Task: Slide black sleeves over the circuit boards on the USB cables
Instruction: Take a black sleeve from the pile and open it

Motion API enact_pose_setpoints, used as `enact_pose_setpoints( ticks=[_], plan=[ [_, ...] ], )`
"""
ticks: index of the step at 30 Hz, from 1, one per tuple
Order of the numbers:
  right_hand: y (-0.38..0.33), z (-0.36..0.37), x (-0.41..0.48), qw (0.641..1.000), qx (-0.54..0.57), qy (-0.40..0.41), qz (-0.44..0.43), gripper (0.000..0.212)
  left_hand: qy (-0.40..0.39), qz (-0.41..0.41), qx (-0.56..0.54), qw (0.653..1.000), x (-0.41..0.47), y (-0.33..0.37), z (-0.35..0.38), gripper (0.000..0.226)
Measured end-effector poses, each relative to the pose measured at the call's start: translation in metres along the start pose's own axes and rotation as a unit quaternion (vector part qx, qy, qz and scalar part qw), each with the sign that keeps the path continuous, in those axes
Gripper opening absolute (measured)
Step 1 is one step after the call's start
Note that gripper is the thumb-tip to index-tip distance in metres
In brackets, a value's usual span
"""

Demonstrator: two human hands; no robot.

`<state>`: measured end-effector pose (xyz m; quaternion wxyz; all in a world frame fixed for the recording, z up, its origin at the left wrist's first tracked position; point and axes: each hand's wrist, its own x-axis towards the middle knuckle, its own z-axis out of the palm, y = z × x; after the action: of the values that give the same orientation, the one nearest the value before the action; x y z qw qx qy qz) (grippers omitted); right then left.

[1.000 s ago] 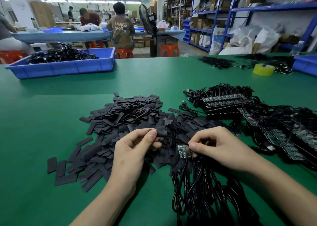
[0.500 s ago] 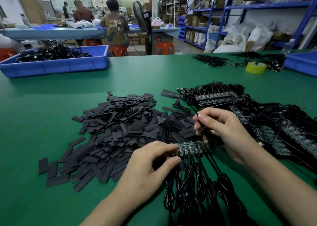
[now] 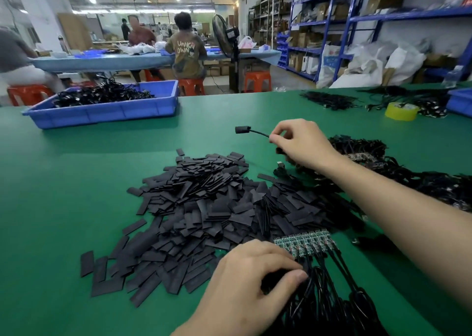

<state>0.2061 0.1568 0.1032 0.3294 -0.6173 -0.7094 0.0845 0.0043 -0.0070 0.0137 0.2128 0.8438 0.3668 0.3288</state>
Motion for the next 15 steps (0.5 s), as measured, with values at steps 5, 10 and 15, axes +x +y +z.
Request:
enact_pose_setpoints(
  ticks=[5, 10, 15],
  plan=[
    [0.009, 0.052, 0.079, 0.994, -0.106, -0.027, 0.009, 0.015, 0.11, -0.019, 0.074, 0.991, 0.055, -0.053, -0.067, 0.033],
    [0.03, 0.092, 0.108, 0.99, -0.134, -0.039, 0.033, 0.016, 0.14, -0.237, 0.125, 0.953, 0.112, -0.169, -0.118, 0.031],
    [0.032, 0.12, 0.101, 0.993, -0.113, -0.01, -0.035, 0.023, 0.037, -0.286, 0.164, 0.943, 0.159, -0.238, -0.12, 0.051]
  ],
)
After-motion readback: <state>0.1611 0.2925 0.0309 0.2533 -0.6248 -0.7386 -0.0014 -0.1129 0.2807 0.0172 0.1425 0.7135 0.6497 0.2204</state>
